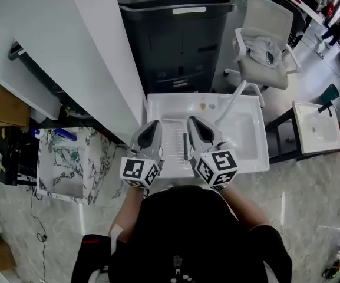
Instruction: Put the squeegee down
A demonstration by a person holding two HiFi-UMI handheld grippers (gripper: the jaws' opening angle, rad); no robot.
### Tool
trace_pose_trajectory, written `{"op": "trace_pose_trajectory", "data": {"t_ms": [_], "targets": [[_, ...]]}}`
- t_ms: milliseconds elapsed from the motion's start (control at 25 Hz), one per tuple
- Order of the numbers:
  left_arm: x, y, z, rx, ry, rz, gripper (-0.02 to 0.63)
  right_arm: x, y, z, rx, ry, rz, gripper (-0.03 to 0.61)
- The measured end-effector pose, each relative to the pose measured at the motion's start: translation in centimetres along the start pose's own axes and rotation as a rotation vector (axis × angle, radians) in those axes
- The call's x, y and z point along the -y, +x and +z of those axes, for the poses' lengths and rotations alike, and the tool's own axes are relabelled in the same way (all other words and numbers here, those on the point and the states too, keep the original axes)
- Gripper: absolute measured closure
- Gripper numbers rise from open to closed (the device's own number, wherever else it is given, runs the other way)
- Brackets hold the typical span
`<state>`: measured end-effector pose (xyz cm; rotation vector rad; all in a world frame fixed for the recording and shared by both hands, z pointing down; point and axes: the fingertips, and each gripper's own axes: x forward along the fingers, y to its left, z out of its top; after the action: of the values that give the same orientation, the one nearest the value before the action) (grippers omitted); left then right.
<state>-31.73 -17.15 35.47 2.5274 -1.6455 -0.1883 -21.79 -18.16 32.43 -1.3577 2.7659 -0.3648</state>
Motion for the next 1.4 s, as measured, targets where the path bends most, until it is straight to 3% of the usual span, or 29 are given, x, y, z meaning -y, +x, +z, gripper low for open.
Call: {"op": "trace_pose_trajectory", "data": {"t_ms": [480, 1400], "targets": [[1.2, 0.7, 2.8, 0.03, 0.04, -0.01, 0.612, -0.2, -2.1, 4.4, 0.099, -0.028, 0.017, 0.577], [1.0, -0.6, 2.4, 0.03, 0.031, 0.013, 0.612, -0.8, -2.5, 3.5, 0.088, -0.011, 0.034, 0.577]]}}
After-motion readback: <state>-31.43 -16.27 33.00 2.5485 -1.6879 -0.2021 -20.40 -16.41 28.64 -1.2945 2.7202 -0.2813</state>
